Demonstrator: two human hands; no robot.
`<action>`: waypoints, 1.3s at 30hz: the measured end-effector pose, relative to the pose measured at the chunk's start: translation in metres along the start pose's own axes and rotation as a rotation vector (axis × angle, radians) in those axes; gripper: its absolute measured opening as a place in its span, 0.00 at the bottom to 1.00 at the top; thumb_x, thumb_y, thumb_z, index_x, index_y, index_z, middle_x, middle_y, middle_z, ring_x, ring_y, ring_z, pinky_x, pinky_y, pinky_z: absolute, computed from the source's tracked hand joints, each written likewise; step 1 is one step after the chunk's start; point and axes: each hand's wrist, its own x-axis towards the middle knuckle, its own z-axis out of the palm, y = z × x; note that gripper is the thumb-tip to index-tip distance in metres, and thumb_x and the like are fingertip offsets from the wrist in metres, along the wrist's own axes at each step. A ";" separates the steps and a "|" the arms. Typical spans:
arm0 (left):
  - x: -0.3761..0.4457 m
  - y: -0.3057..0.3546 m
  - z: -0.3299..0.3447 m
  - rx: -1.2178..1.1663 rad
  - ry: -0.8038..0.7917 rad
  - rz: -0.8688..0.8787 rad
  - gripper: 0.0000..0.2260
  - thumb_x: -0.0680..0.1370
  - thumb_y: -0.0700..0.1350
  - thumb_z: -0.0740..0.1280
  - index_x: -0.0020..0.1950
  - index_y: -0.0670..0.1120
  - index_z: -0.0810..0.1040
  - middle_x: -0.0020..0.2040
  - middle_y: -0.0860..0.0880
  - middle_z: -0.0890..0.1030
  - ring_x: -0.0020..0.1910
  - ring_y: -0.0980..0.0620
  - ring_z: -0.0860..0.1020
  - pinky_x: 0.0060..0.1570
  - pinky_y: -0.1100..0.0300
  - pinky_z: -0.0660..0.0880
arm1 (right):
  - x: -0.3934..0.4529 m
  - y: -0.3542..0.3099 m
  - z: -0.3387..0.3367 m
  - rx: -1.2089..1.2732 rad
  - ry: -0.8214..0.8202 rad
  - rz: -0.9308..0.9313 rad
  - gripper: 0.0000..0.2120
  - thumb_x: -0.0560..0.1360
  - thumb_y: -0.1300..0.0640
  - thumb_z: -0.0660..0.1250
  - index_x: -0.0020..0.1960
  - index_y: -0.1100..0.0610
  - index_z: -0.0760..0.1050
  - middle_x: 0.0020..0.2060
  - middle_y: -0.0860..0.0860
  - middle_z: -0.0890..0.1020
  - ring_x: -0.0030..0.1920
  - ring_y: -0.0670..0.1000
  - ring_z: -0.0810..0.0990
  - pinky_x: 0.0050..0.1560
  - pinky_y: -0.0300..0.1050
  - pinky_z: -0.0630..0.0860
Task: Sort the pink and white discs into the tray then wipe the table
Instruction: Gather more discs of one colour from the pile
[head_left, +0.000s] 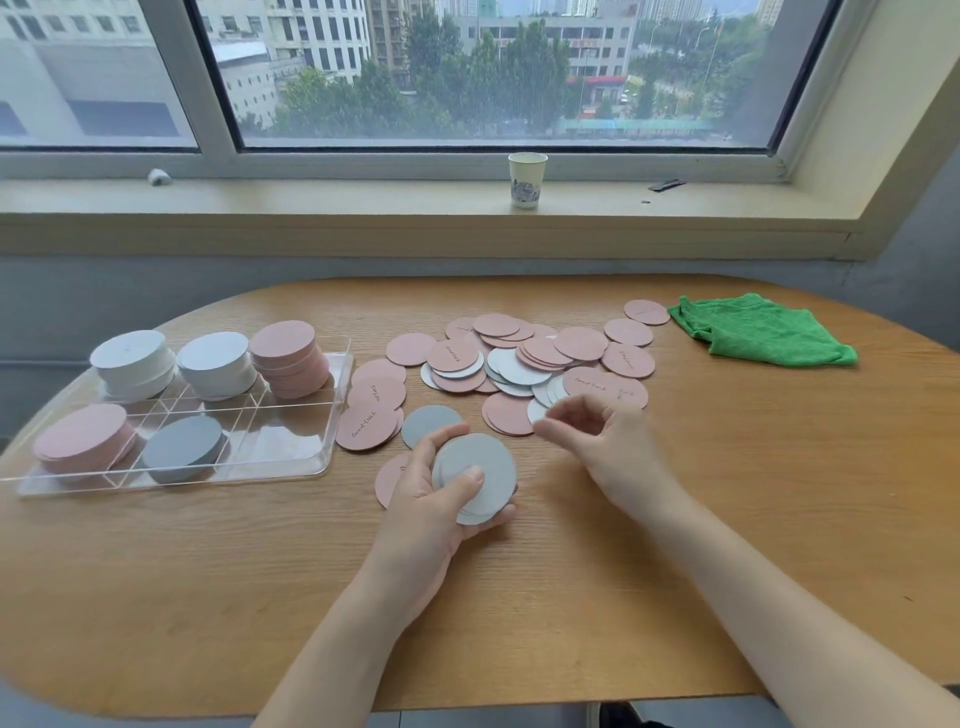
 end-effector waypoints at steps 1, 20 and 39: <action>0.000 0.000 0.000 0.004 0.006 -0.004 0.17 0.82 0.32 0.64 0.67 0.48 0.76 0.60 0.42 0.78 0.57 0.32 0.83 0.48 0.46 0.85 | 0.008 0.004 -0.008 -0.092 0.061 -0.026 0.07 0.71 0.51 0.79 0.45 0.52 0.83 0.38 0.45 0.85 0.40 0.40 0.81 0.43 0.31 0.74; -0.003 0.006 0.007 0.055 0.023 -0.019 0.16 0.82 0.33 0.65 0.67 0.48 0.77 0.57 0.49 0.73 0.60 0.32 0.82 0.52 0.43 0.84 | 0.073 0.040 -0.046 -0.332 0.225 0.032 0.19 0.69 0.57 0.79 0.58 0.53 0.80 0.54 0.54 0.79 0.51 0.52 0.78 0.56 0.46 0.74; -0.006 0.008 0.012 0.066 0.038 -0.011 0.16 0.82 0.32 0.65 0.66 0.48 0.77 0.55 0.49 0.73 0.57 0.32 0.83 0.51 0.44 0.84 | 0.092 0.027 -0.036 -0.495 -0.227 0.040 0.25 0.67 0.48 0.81 0.63 0.49 0.80 0.53 0.49 0.80 0.56 0.50 0.77 0.52 0.40 0.69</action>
